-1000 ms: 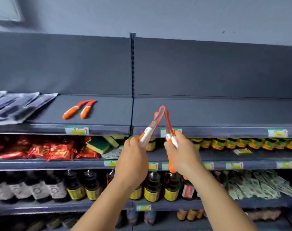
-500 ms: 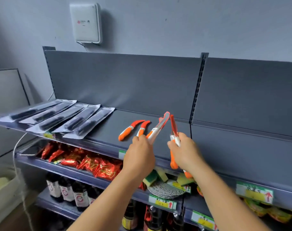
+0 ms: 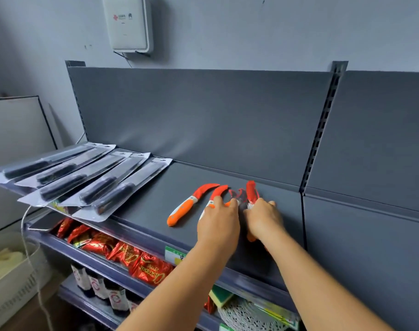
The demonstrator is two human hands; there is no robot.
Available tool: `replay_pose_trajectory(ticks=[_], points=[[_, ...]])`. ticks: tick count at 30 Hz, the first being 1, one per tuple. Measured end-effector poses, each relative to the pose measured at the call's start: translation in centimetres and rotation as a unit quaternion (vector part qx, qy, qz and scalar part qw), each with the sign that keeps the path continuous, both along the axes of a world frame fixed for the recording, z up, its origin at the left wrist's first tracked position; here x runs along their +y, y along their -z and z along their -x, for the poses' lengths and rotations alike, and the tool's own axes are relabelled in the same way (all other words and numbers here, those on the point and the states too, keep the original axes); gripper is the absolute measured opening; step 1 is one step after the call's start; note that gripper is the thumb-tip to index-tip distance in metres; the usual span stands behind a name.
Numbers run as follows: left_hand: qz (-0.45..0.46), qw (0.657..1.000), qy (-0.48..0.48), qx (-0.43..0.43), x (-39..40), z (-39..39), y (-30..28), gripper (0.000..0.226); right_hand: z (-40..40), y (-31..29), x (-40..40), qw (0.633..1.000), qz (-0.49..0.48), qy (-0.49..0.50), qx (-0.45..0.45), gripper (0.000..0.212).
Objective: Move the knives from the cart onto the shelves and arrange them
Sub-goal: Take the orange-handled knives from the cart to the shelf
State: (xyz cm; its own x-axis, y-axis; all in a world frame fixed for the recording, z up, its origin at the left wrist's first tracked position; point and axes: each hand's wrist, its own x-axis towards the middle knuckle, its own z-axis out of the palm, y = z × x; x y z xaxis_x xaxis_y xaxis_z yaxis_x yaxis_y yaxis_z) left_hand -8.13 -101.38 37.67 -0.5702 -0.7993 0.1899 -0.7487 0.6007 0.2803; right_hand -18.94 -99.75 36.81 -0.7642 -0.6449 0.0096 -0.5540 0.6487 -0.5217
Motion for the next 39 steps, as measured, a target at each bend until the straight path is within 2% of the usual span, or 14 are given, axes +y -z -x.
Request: replay_pose_trajectory(ticks=[5, 7, 10, 12, 16, 25, 30, 34, 39], points=[[0.008, 0.999, 0.026, -0.028, -1.2, 0.4, 0.7, 0.051, 0.8, 0.3, -0.5, 0.998, 0.035, -0.038, -0.045, 0.051], [0.041, 0.997, 0.054, -0.045, -1.3, 0.3, 0.6, 0.050, 1.0, 0.4, 0.1, 0.995, 0.041, -0.072, -0.052, 0.050], [0.082, 0.989, 0.110, -0.050, -1.9, 0.3, 1.6, 0.051, 1.1, 1.2, 1.1, 0.994, 0.002, -0.110, -0.022, 0.040], [0.061, 0.989, 0.131, -0.038, -2.3, 0.5, 2.5, 0.055, 0.9, 1.6, 1.6, 0.993, -0.019, -0.114, -0.002, 0.037], [-0.004, 0.987, 0.157, -0.031, -2.3, 0.7, 2.9, 0.062, 0.2, 1.8, 2.0, 0.994, -0.034, -0.107, 0.004, 0.048], [0.008, 0.974, 0.222, -0.036, -2.9, -0.5, 2.5, 0.050, -2.3, 0.3, 4.0, 0.997, -0.036, -0.074, 0.012, 0.044], [0.030, 0.964, 0.263, -0.013, -1.3, -2.2, 0.6, 0.051, -4.6, -2.2, 7.2, 0.999, 0.010, -0.034, 0.040, 0.047], [0.054, 0.945, 0.320, 0.025, 1.7, -4.2, -0.9, 0.049, -7.0, -2.6, 11.1, 0.996, 0.036, 0.011, 0.075, 0.049], [0.030, 0.902, 0.429, 0.041, 6.5, -6.4, 0.4, 0.044, -10.4, -0.6, 17.4, 0.993, 0.019, 0.081, 0.087, 0.052]])
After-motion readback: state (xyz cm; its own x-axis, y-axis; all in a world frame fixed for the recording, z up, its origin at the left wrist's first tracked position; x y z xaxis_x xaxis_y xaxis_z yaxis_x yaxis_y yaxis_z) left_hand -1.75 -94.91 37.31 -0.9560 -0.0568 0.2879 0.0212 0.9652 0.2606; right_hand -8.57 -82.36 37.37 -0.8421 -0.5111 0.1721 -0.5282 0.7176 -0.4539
